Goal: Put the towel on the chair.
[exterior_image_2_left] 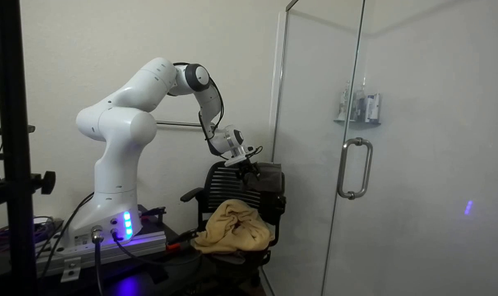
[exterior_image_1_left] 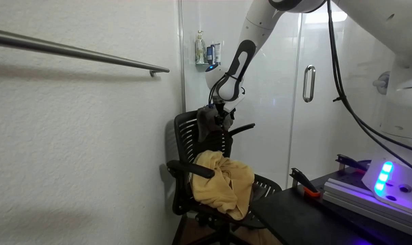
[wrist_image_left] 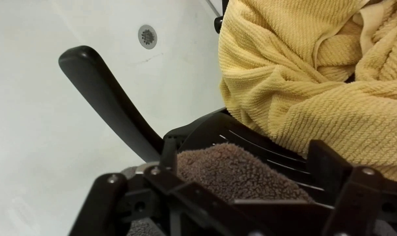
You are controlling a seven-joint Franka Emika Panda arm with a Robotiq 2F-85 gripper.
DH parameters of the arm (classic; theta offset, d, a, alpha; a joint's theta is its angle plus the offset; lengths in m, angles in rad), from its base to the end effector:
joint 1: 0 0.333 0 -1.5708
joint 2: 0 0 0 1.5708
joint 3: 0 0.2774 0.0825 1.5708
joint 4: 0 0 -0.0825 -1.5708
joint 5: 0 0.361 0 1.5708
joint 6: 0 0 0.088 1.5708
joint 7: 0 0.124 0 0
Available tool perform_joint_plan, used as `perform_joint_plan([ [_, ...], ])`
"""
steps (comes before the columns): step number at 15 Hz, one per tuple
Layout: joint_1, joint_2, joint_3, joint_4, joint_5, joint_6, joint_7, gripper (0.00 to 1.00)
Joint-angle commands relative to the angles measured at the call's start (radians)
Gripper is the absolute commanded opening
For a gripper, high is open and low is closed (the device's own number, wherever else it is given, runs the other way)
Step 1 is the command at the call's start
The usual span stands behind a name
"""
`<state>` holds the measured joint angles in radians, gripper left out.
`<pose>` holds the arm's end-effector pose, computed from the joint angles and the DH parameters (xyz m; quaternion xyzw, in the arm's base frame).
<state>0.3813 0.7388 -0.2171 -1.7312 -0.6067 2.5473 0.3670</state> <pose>0.6265 0.1134 0.1433 0.9532 0.1726 0.0953 0.2292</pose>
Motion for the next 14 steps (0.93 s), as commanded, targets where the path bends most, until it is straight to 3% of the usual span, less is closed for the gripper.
perform_joint_plan([
  [1,-0.011,0.014,0.013,0.017,-0.007,-0.008,-0.004,1.00],
  [3,-0.021,0.017,0.019,0.018,-0.004,-0.008,-0.027,1.00],
  [7,-0.002,0.097,-0.027,0.094,-0.103,0.062,-0.004,1.00],
  [14,-0.036,0.204,0.005,0.237,-0.147,0.157,-0.057,1.00],
])
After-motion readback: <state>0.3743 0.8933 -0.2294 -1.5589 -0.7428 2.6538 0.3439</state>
